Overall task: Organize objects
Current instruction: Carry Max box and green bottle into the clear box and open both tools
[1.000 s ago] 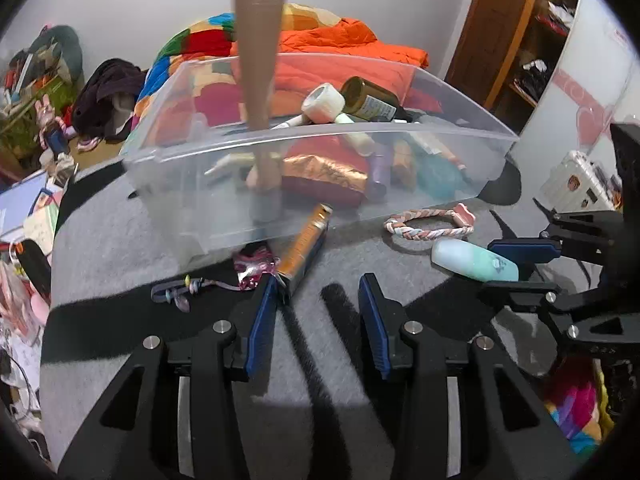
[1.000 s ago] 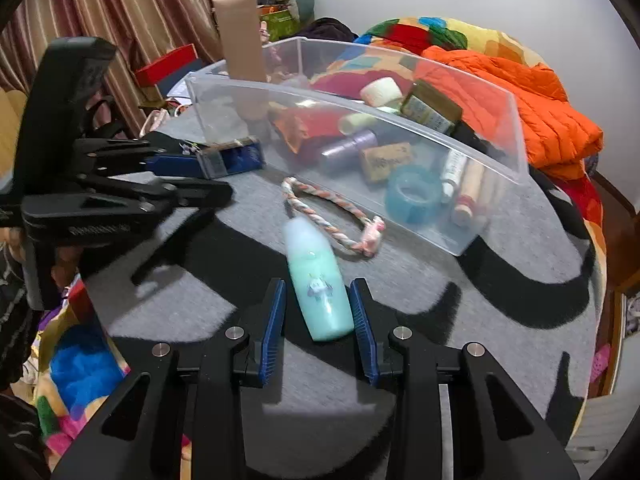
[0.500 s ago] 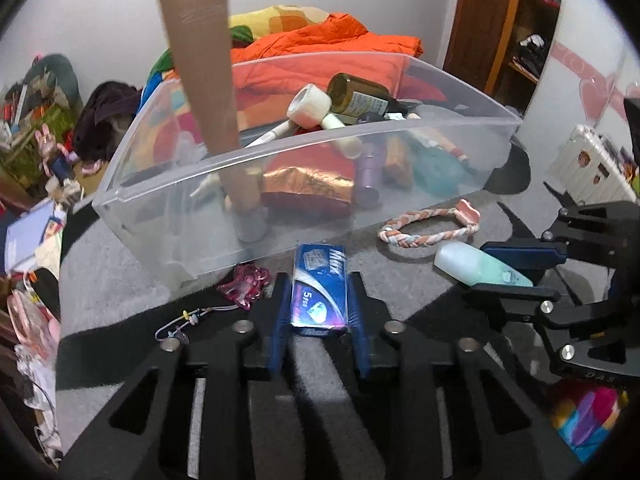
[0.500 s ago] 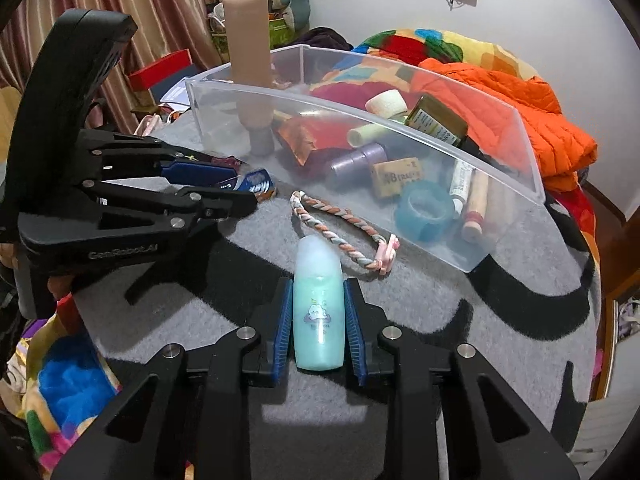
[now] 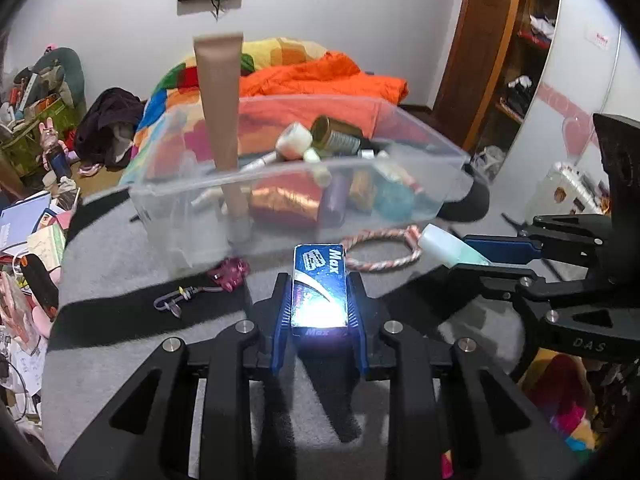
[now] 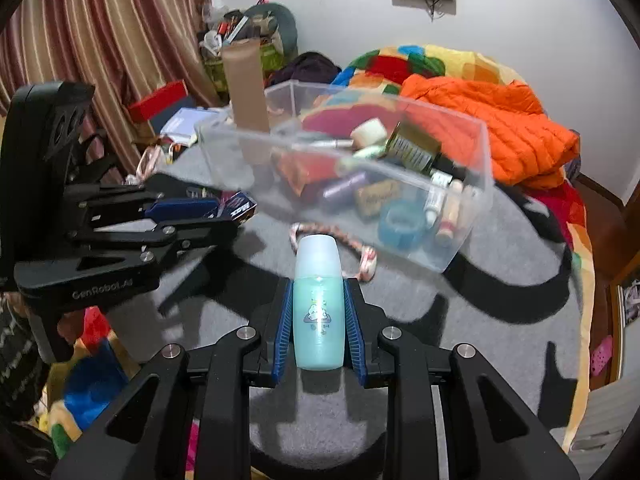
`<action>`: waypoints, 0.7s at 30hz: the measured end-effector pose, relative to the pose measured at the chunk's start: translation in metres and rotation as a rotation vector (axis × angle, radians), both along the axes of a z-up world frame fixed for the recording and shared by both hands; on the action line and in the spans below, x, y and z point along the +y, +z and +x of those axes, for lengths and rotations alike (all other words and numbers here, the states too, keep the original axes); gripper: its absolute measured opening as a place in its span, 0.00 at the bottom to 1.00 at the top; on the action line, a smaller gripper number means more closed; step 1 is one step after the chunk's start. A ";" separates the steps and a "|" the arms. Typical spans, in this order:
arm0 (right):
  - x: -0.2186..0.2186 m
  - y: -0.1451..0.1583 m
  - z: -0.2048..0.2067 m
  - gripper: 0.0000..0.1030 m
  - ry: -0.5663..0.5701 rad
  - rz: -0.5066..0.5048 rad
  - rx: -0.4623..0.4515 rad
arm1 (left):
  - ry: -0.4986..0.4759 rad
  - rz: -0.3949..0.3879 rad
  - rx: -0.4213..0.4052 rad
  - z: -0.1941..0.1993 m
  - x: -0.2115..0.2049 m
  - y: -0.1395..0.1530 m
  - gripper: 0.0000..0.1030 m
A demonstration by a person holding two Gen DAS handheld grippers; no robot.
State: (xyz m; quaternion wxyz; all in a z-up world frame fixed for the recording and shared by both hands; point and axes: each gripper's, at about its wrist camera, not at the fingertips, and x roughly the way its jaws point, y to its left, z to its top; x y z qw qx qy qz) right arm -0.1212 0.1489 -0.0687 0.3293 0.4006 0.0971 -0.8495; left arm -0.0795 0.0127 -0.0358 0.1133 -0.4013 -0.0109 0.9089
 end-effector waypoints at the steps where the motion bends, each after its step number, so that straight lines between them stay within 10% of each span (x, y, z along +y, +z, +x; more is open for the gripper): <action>1: 0.000 0.004 -0.001 0.22 -0.005 -0.006 0.009 | 0.002 -0.002 0.012 0.001 0.000 0.005 0.26; 21: -0.006 0.045 -0.067 0.22 -0.249 -0.076 0.066 | 0.028 0.019 0.095 -0.055 0.010 0.050 0.26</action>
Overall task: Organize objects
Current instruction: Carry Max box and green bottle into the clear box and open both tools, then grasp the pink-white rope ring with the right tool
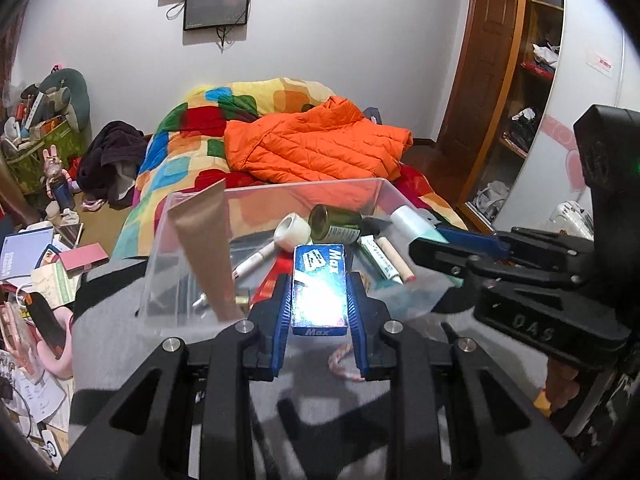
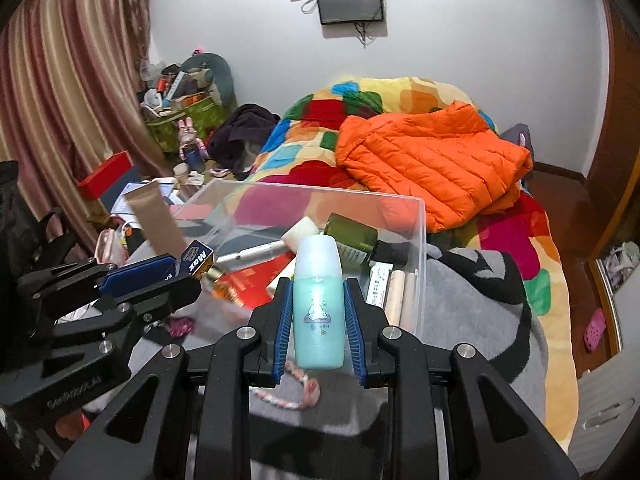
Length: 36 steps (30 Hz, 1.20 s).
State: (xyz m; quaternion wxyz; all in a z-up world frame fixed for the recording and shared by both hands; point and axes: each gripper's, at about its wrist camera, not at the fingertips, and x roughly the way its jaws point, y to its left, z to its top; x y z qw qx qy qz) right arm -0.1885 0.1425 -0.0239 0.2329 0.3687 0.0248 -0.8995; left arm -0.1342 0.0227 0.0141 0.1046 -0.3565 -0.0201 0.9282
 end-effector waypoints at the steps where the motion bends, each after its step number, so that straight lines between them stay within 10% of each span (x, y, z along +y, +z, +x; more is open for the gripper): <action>1: -0.001 -0.002 -0.003 0.22 -0.004 -0.001 -0.005 | -0.001 0.003 -0.006 -0.005 0.001 -0.001 0.26; 27: 0.000 -0.011 -0.008 0.22 0.014 0.021 -0.051 | 0.005 0.005 -0.018 -0.012 0.005 -0.004 0.27; 36: 0.012 0.003 0.021 0.23 0.036 0.009 -0.020 | 0.022 -0.001 0.045 0.029 -0.014 0.014 0.49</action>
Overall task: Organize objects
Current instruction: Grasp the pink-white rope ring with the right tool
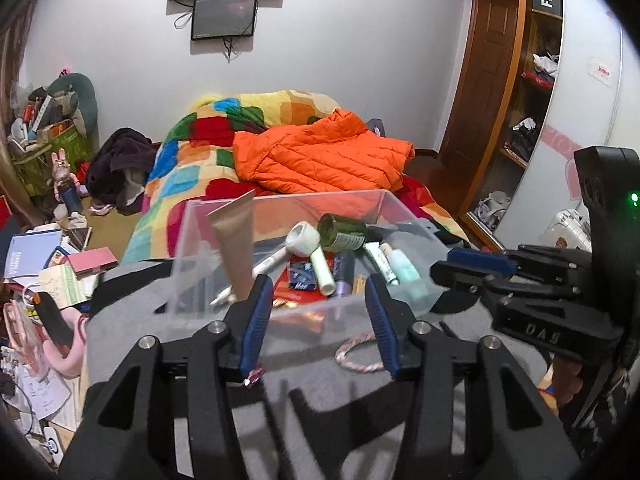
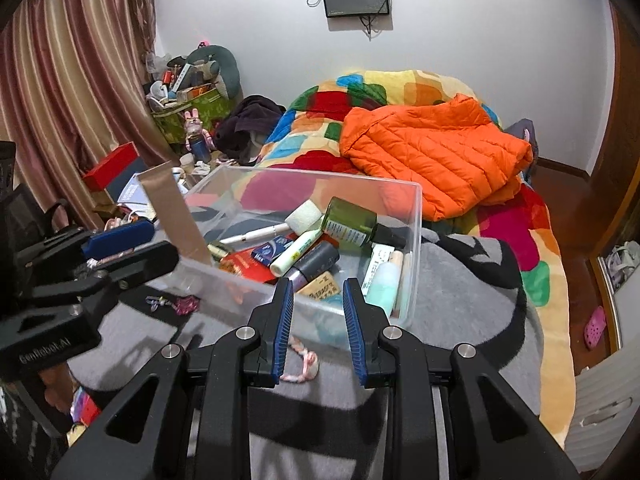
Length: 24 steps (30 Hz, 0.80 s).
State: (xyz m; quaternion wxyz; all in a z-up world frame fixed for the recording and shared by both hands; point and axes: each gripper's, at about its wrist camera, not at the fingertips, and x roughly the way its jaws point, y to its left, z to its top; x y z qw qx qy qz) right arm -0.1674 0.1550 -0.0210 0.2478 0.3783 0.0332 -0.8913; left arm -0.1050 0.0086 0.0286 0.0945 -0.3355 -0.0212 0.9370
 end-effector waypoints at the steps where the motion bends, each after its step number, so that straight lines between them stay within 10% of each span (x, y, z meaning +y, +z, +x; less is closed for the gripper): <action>1: 0.001 0.000 0.004 0.23 0.001 0.006 0.005 | 0.004 -0.007 0.000 0.005 -0.003 -0.001 0.50; 24: -0.010 -0.072 0.004 0.24 0.008 0.056 -0.181 | 0.064 -0.090 -0.226 -0.008 -0.033 -0.083 0.48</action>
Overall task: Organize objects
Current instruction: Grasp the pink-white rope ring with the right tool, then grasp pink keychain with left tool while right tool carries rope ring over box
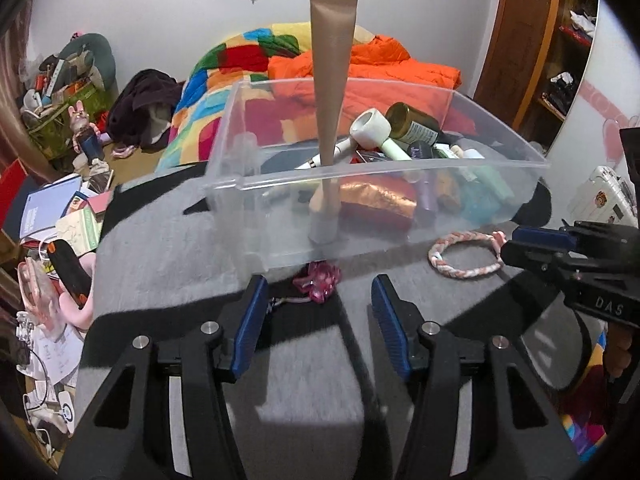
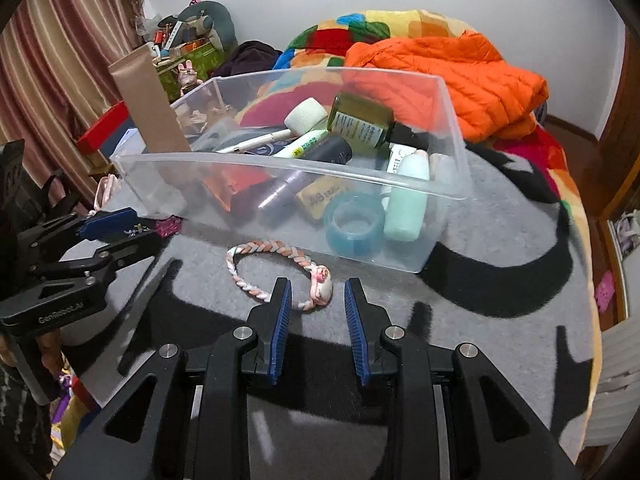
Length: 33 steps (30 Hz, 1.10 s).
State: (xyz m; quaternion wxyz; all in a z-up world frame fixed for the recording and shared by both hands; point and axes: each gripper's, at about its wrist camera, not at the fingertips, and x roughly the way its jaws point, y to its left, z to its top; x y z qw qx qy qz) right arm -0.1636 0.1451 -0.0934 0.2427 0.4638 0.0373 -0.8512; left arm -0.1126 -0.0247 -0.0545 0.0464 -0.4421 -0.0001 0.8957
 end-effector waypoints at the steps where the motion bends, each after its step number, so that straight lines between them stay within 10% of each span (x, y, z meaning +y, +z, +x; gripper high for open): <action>1: -0.001 -0.002 -0.001 0.24 -0.004 0.002 -0.004 | 0.004 -0.002 -0.020 -0.004 0.000 -0.003 0.40; 33: -0.002 0.028 0.024 0.11 -0.012 -0.020 0.136 | 0.030 0.058 0.096 0.035 0.008 0.022 0.23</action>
